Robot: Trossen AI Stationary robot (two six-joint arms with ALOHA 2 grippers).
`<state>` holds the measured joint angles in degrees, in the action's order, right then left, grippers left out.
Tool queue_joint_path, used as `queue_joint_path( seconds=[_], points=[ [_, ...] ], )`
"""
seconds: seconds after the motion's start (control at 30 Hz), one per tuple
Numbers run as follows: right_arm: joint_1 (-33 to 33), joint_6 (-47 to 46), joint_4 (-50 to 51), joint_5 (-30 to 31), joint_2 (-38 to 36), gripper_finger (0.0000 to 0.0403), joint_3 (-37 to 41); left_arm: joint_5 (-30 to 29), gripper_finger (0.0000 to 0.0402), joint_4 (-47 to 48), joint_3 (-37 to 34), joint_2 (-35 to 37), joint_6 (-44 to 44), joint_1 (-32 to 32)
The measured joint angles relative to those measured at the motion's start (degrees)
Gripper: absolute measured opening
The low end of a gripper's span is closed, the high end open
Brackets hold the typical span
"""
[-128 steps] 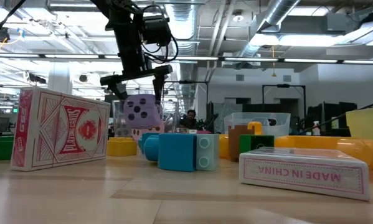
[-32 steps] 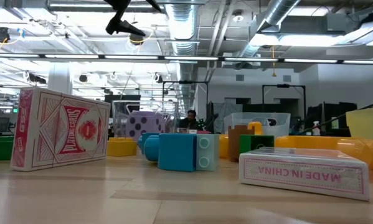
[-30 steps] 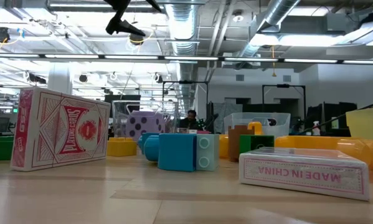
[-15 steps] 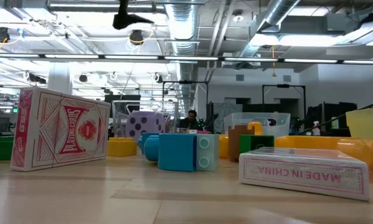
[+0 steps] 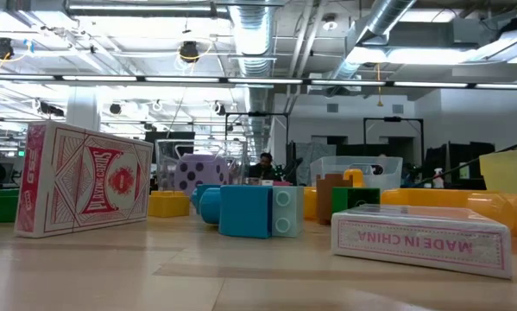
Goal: Pick & Place Toys
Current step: Put the red deck of cards into the right transparent bin
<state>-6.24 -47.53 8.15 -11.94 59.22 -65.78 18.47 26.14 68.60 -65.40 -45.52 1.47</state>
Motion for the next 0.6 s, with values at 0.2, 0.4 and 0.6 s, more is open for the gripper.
queue_joint_path(
  seconds=[0.2,0.4,0.6],
  points=[
    [0.0,0.0,0.03,0.0,0.01,0.0399,0.0,-0.7,0.04,3.66,0.08,-1.57,-7.47,9.91],
    [0.0,0.04,0.48,0.0,0.02,0.0399,0.0,-0.66,0.04,7.69,0.02,-4.04,-20.75,16.08],
    [0.0,0.02,0.39,0.0,0.02,0.0399,0.0,-0.64,0.0397,14.51,0.02,-8.8,-33.54,17.45]
  ],
)
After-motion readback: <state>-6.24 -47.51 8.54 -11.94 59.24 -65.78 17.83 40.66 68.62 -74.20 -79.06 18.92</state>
